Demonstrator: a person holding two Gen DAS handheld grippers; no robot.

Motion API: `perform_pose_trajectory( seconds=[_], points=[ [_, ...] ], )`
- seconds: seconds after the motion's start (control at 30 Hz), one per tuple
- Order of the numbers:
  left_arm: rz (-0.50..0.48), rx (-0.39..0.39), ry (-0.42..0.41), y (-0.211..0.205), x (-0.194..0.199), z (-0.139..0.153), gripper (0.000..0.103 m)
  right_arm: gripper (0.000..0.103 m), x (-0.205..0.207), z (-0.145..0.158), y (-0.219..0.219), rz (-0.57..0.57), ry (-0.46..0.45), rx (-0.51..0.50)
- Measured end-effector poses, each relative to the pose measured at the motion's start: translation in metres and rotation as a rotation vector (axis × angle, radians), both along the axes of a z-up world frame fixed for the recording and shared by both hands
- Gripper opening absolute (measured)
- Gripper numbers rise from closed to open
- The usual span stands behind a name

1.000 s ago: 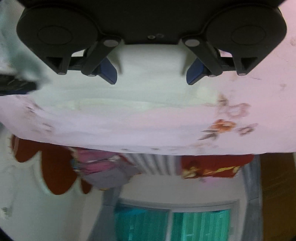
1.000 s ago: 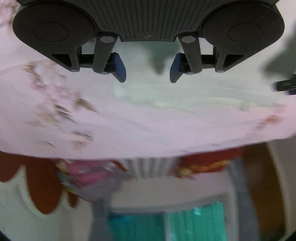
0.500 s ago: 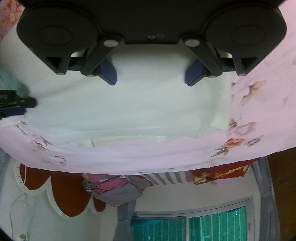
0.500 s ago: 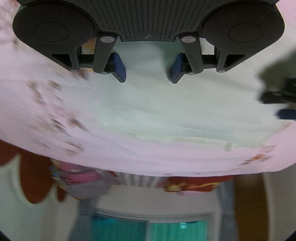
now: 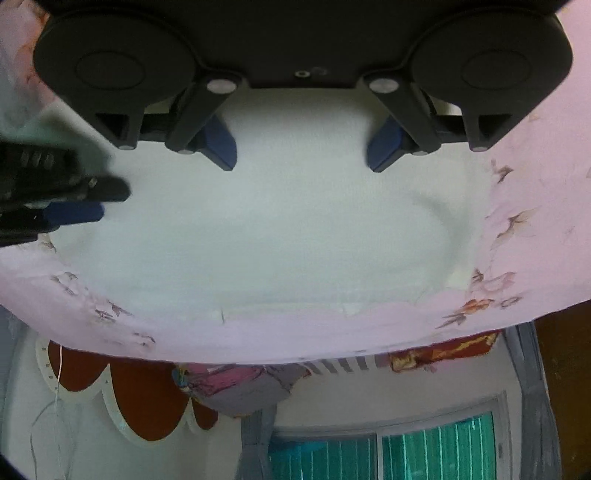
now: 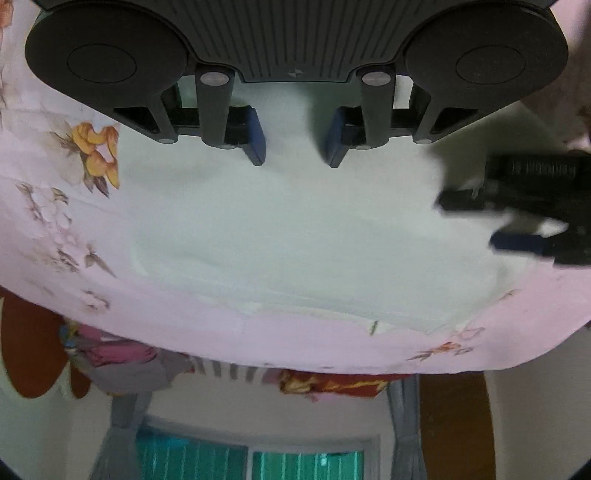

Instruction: Fold small clothes

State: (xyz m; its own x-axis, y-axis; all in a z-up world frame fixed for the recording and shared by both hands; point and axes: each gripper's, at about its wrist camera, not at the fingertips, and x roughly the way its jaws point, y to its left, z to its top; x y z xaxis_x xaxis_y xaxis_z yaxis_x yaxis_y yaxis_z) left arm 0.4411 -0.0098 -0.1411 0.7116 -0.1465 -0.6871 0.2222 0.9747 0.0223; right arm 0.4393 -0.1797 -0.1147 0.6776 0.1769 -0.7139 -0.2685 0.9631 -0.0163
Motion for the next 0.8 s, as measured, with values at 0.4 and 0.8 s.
perform_pose_trajectory(
  seconds=[0.4,0.8],
  points=[
    [0.04,-0.068,0.024,-0.002,-0.048,0.004,0.068,0.021,-0.041,0.008,0.022,0.127,0.055,0.139],
    [0.088,-0.068,0.013,0.03,-0.065,0.004,0.072,0.021,-0.067,0.002,-0.005,-0.046,0.018,0.052]
  ],
)
